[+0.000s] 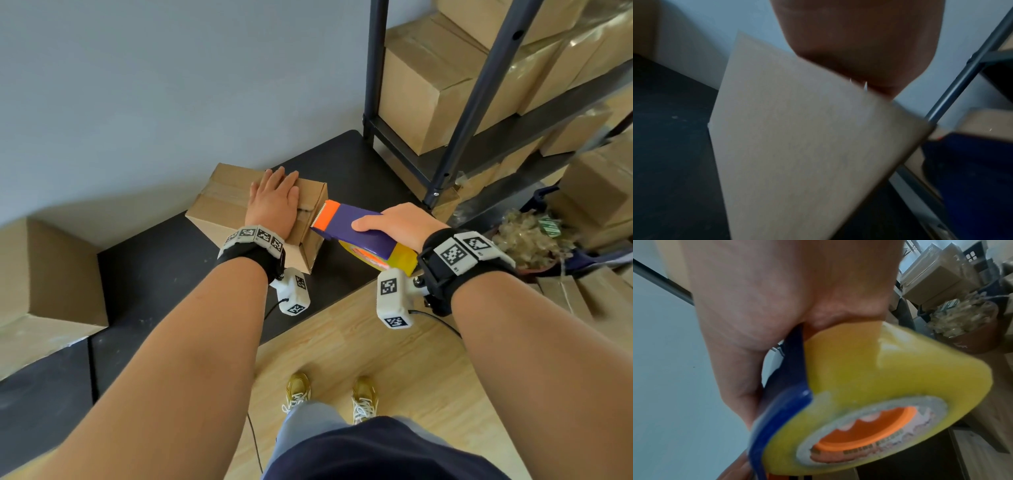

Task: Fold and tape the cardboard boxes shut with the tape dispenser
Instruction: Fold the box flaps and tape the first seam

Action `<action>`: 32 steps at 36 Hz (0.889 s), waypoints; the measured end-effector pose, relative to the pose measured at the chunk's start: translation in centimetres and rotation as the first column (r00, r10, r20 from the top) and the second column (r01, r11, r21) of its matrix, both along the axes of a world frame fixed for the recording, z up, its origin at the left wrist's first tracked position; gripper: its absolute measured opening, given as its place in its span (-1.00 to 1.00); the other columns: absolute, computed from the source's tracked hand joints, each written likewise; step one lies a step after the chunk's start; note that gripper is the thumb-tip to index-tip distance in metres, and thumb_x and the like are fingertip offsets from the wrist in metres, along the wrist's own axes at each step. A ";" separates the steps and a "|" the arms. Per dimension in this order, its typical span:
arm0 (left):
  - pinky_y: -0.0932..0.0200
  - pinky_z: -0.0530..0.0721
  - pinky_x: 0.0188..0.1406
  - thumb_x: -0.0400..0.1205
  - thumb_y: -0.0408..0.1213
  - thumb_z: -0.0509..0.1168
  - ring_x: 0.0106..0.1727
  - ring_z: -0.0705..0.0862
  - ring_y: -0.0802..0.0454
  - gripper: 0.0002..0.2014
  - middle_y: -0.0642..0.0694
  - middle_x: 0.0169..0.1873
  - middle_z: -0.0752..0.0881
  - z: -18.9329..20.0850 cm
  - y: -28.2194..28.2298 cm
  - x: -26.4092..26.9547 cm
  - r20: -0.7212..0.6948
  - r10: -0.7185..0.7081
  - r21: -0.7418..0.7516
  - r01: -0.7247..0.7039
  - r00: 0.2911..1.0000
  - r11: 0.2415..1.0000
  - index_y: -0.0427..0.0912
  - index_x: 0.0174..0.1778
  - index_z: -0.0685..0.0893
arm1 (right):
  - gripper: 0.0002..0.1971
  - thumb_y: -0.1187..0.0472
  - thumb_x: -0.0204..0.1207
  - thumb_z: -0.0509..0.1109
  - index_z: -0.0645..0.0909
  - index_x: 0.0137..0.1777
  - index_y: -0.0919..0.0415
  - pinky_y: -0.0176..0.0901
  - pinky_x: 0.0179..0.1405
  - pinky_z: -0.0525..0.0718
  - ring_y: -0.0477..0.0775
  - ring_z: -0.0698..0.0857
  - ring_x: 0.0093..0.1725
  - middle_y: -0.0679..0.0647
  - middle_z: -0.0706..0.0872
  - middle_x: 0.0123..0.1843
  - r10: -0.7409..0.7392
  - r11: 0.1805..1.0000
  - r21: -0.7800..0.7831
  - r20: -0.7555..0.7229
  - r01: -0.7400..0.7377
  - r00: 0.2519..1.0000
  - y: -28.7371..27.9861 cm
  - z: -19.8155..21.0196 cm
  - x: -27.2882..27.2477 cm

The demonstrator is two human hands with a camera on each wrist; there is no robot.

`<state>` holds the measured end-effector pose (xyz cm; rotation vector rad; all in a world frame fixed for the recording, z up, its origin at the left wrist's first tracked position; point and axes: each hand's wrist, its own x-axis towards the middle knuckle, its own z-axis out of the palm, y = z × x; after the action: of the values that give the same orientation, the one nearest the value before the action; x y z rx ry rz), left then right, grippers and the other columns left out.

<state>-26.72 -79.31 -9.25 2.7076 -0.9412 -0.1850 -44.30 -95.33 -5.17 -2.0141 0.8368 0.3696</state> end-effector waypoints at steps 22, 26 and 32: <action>-0.36 -0.11 0.60 0.28 -0.03 0.64 0.69 -0.24 -0.17 0.34 -0.11 0.68 -0.26 6.2 -1.1 -1.2 -0.100 -0.281 0.647 0.277 0.955 0.710 0.07 0.67 -0.32 | -0.40 -0.31 0.41 0.44 0.56 0.17 0.20 -0.17 -0.07 0.57 0.09 0.71 -0.01 0.14 0.72 0.05 0.007 1.000 -0.022 -0.021 -0.007 1.000 -0.1 -0.2 1.1; -0.36 -0.06 0.59 0.29 0.01 0.63 0.69 -0.20 -0.19 0.33 -0.12 0.69 -0.23 6.4 -1.6 -1.1 -0.113 -0.298 0.680 0.293 0.948 0.673 0.04 0.68 -0.31 | -0.40 -0.31 0.41 0.45 0.57 0.17 0.20 -0.19 -0.13 0.55 0.08 0.71 -0.04 0.13 0.72 0.02 0.004 1.000 -0.018 -0.021 -0.005 1.000 -0.2 -0.2 1.2; -0.15 -0.07 0.62 0.34 -0.06 0.61 0.68 -0.23 -0.21 0.29 -0.16 0.68 -0.22 6.6 -1.6 -1.4 -0.172 -0.286 0.648 0.327 0.943 0.688 -0.04 0.68 -0.30 | -0.40 -0.31 0.41 0.44 0.56 0.19 0.19 -0.18 -0.09 0.57 0.06 0.71 -0.04 0.11 0.71 0.02 -0.002 1.000 -0.011 -0.028 0.001 1.000 -0.4 -0.4 1.3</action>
<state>-28.12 -80.87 -2.65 3.1041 -1.5615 -0.8173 -43.02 -95.71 -5.52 -2.0225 0.8591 0.3939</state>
